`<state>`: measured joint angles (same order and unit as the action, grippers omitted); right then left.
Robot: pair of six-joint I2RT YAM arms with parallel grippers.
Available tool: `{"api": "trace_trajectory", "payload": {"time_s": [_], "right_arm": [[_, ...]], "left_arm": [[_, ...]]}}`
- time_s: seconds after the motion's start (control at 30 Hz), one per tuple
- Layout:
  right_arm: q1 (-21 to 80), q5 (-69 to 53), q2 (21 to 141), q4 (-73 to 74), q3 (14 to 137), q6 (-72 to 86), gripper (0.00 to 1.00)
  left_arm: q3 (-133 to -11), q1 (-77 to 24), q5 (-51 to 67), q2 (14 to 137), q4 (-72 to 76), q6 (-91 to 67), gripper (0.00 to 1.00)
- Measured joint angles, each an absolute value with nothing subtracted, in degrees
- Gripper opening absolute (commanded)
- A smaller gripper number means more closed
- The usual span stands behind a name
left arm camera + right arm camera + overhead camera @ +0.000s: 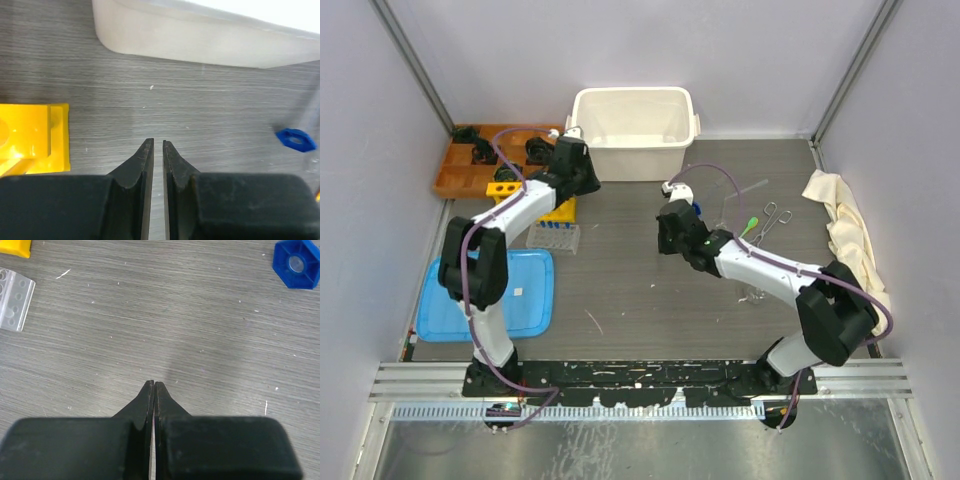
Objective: Organize the chemistry lab equipment
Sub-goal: Move the test tube rack to the center of the board.
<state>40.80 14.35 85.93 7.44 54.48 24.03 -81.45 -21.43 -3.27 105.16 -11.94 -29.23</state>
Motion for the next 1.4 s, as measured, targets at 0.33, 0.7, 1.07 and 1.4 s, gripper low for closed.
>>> {"api": "trace_trajectory", "payload": {"time_s": [0.33, 0.7, 1.07, 1.4], "right_arm": [[40.8, 15.18, 79.79, 8.19, 50.37, 24.01, 0.05], [40.8, 14.46, 79.22, 7.94, 48.18, 24.01, 0.05], [40.8, 14.24, 78.98, 7.7, 48.1, 23.97, 0.06], [40.8, 12.05, 78.98, 6.37, 47.88, 24.64, 0.29]], "left_arm": [[-86.13, -19.86, -7.16, 111.66, -20.47, -26.5, 0.12], [-86.11, -11.16, -8.36, 111.66, -20.6, -25.56, 0.11], [-86.11, -6.46, -9.04, 111.66, -20.67, -24.53, 0.12], [-79.44, -11.35, -5.74, 105.84, -18.46, -24.8, 0.19]]}}
